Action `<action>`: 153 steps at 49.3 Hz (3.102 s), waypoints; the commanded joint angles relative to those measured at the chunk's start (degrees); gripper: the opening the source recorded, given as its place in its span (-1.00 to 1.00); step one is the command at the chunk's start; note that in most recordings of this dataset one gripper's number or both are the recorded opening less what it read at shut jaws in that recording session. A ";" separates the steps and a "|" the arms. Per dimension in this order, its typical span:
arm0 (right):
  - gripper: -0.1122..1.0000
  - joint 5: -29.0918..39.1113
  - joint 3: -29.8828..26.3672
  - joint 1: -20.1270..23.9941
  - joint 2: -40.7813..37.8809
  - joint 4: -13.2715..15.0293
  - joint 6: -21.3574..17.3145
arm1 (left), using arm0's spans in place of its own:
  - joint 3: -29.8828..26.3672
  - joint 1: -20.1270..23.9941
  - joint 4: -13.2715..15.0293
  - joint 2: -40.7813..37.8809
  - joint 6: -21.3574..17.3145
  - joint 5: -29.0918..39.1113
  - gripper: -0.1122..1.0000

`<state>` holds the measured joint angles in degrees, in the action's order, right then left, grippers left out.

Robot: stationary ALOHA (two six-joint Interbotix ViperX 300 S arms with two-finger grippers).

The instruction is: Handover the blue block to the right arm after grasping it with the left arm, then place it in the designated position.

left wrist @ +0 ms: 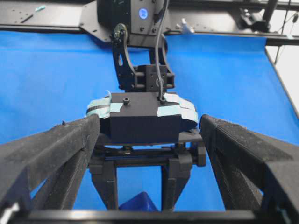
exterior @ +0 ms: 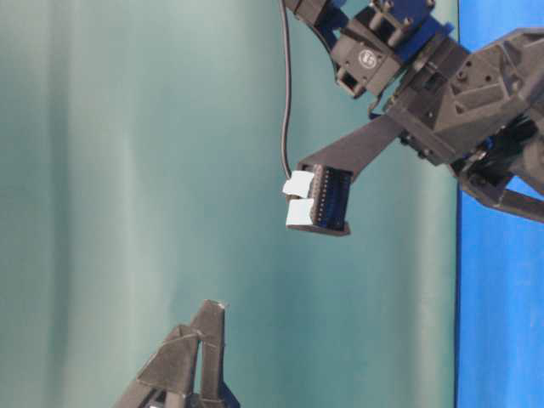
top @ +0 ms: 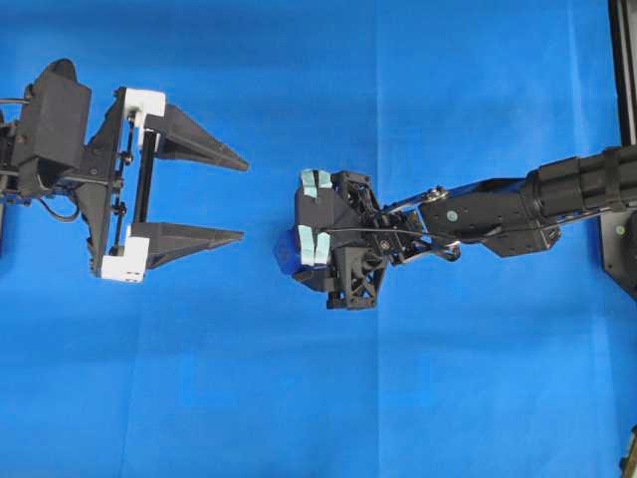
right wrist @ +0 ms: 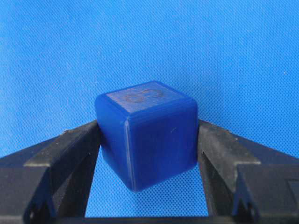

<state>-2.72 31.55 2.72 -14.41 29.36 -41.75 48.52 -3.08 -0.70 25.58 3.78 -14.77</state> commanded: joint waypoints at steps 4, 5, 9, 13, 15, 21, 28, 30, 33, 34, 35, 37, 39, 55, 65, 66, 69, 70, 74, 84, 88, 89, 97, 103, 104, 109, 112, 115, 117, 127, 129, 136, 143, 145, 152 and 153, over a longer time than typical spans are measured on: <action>0.17 -0.44 -0.97 0.09 0.97 -0.26 -0.09 | -1.05 -0.18 -0.09 0.35 -0.26 -0.26 0.87; 0.17 -0.44 -1.05 0.18 0.97 -0.26 -0.09 | -1.05 -0.18 -0.09 0.44 -0.26 -0.26 0.87; 0.17 -0.26 -0.97 0.18 0.97 -0.35 -0.09 | -1.05 -0.18 -0.09 0.35 -0.26 -0.26 0.87; 0.17 -0.18 -0.88 0.18 0.97 -0.62 -0.09 | -1.05 -0.18 -0.09 0.44 -0.18 -0.26 0.87; 0.17 -0.26 -0.88 0.18 0.97 -0.62 -0.09 | -1.05 -0.18 -0.09 0.44 -0.26 -0.26 0.87; 0.17 -0.26 -0.88 0.09 0.97 -0.97 -0.09 | -1.05 -0.18 -0.09 0.44 -0.35 -0.26 0.87; 0.18 -0.26 -0.88 0.18 0.97 -2.02 -0.09 | -1.05 -0.18 -0.09 0.44 -0.35 -0.26 0.87; 0.18 -0.26 -0.88 0.18 0.97 -2.29 -0.09 | -1.05 -0.18 -0.09 0.44 -0.44 -0.26 0.87; 0.19 -0.18 -0.88 0.18 0.97 -2.55 -0.09 | -0.97 -0.18 -0.09 0.53 -0.44 -0.26 0.87; 0.19 -0.18 -0.88 0.18 0.97 -2.64 -0.09 | -0.97 -0.18 -0.09 0.53 -0.44 -0.26 0.87; 0.22 -0.18 -0.88 0.18 0.97 -2.72 -0.09 | -0.97 -0.18 -0.09 0.62 -0.44 -0.26 0.87; 0.39 -0.09 -0.79 0.18 0.97 -2.81 -0.09 | -0.88 -0.18 -0.09 0.62 -0.44 -0.26 0.87; 0.60 0.09 -0.88 0.18 0.97 -2.81 -0.09 | -0.88 -0.18 -0.09 0.70 -0.44 -0.26 0.87; 0.72 0.18 -1.05 0.18 0.97 -3.34 -0.09 | -0.79 -0.18 -0.09 0.70 -0.53 -0.26 0.87; 0.76 0.88 -1.14 0.35 3.08 -3.34 -0.09 | -0.88 -0.18 -0.09 0.70 -0.53 -0.26 0.87; 0.76 1.05 -1.14 0.44 3.60 -3.34 0.00 | -0.88 -0.18 -0.09 0.70 -0.53 -0.26 0.87; 0.75 2.11 -1.14 0.70 5.19 -3.25 0.00 | -0.88 -0.18 -0.09 0.70 -0.53 -0.26 0.87; 0.76 2.64 -1.14 0.79 5.80 -3.25 0.09 | -0.88 -0.18 -0.09 0.70 -0.53 -0.26 0.87; 0.75 5.19 -1.14 1.23 8.61 -3.16 0.09 | -0.97 -0.18 -0.09 0.70 -0.53 -0.26 0.87; 0.75 12.57 -0.79 1.85 16.52 -3.08 0.26 | -1.05 -0.18 -0.09 0.70 -0.53 -0.26 0.87; 0.75 14.94 -0.53 1.85 19.69 -2.81 0.44 | -1.05 -0.18 -0.09 0.70 -0.53 -0.26 0.87; 0.75 15.56 -0.53 1.93 20.39 -2.81 0.44 | -1.05 -0.18 -0.09 0.70 -0.53 -0.18 0.87; 0.75 19.60 -0.35 1.85 26.02 -1.58 0.62 | -1.05 -0.18 -0.09 0.70 -0.53 -0.26 0.87; 0.75 21.88 0.18 1.93 30.41 -0.18 0.62 | -1.05 -0.18 -0.09 0.70 -0.53 -0.26 0.87; 0.75 22.06 0.26 1.93 31.03 0.09 0.62 | -1.05 -0.18 -0.09 0.70 -0.53 -0.26 0.87; 0.75 22.94 1.05 1.85 34.28 0.70 0.62 | -1.05 -0.18 -0.09 0.70 -0.53 -0.26 0.87; 0.75 23.20 1.67 1.93 36.21 0.97 0.62 | -1.14 -0.18 -0.09 0.70 -0.53 -0.26 0.87; 0.75 22.94 2.46 1.93 37.79 1.05 0.62 | -1.14 -0.18 0.00 0.70 -0.53 -0.26 0.87; 0.75 22.85 3.08 1.85 38.67 1.14 0.70 | -1.14 -0.18 -0.09 0.70 -0.53 -0.26 0.87; 0.74 22.32 3.96 1.93 39.55 1.14 0.62 | -1.32 0.00 -0.09 0.70 -0.53 -0.26 0.87; 0.74 22.24 3.96 1.93 39.55 1.14 0.62 | -1.32 0.00 -0.09 0.70 -0.53 -0.26 0.87; 0.74 21.53 4.04 1.93 39.55 1.14 0.62 | -1.32 0.00 -0.09 0.70 -0.44 -0.26 0.87; 0.74 20.48 4.39 1.93 39.99 1.14 0.62 | -1.32 0.00 -0.09 0.70 -0.44 -0.26 0.87; 0.74 19.78 4.66 1.93 40.34 1.23 0.62 | -1.32 0.00 -0.09 0.70 -0.44 -0.26 0.87; 0.74 16.17 6.06 1.76 41.84 2.02 0.62 | -1.32 0.00 -0.09 0.70 -0.44 -0.26 0.87; 0.74 15.56 6.33 1.67 42.19 2.11 0.62 | -1.32 0.00 -0.09 0.70 -0.44 -0.26 0.87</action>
<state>15.03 37.97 4.57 26.28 30.94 -41.04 48.52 -3.08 -0.70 25.58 3.34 -14.77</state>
